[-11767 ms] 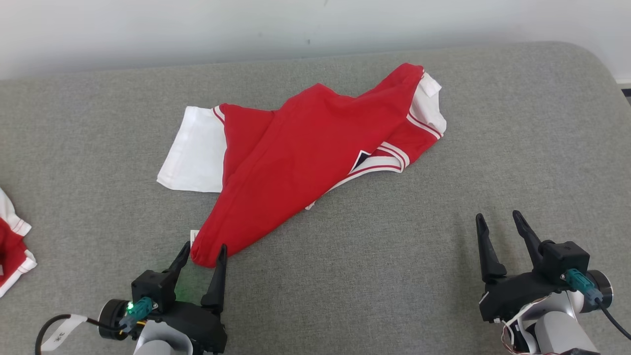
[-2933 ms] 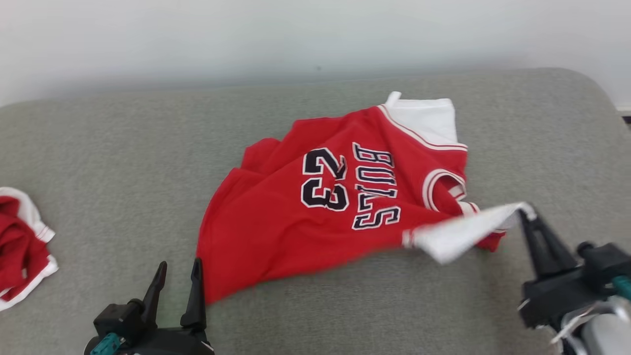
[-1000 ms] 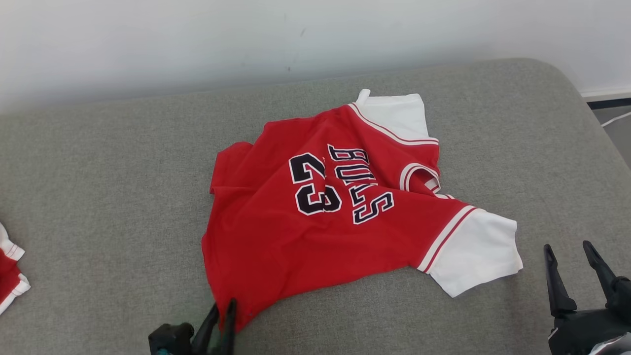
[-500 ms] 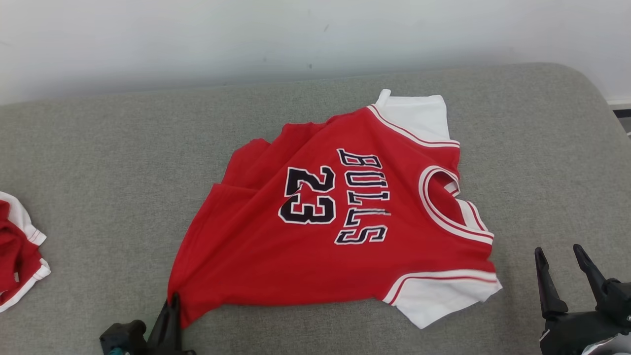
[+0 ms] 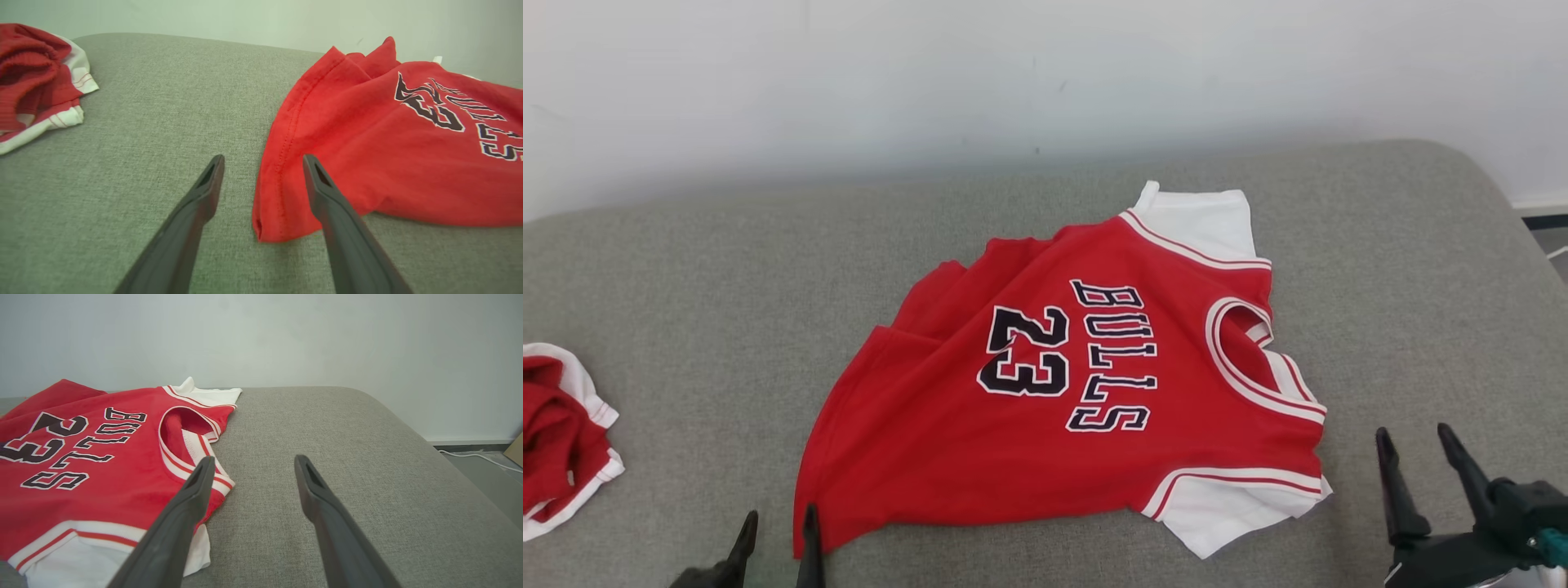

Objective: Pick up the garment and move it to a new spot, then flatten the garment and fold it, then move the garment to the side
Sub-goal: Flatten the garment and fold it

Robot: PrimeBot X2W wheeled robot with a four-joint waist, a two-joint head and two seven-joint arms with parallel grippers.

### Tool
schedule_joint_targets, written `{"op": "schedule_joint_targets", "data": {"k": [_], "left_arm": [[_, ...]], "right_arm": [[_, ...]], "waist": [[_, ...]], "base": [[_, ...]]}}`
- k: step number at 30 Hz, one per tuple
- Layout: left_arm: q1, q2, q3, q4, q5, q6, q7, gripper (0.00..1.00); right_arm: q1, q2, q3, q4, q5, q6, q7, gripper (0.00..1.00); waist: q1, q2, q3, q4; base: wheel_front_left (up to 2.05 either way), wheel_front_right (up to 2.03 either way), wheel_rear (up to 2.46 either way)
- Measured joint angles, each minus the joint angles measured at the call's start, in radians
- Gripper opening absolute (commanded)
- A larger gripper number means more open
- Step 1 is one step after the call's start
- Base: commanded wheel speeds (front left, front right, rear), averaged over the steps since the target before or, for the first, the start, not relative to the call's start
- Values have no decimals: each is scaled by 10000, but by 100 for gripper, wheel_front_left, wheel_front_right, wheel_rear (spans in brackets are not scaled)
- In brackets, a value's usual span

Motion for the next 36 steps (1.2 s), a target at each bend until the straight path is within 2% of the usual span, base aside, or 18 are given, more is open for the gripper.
{"op": "schedule_joint_targets", "data": {"k": [10, 27, 36], "left_arm": [[1287, 2, -178, -1377, 259, 299, 0, 100], [1620, -2, -518, -1561, 128, 330, 0, 100], [1579, -2, -694, -1624, 128, 290, 0, 100]], "right_arm": [[613, 472, 431, 244, 17, 0, 2, 100], [688, 288, 1440, 1143, 268, 0, 0, 100], [581, 286, 376, 1170, 247, 0, 0, 100]], "waist": [[-1, 0, -503, 218], [-1, 0, -371, 799], [0, 0, -148, 925]], "base": [[0, 0, 0], [0, 0, 0], [0, 0, 0]]}}
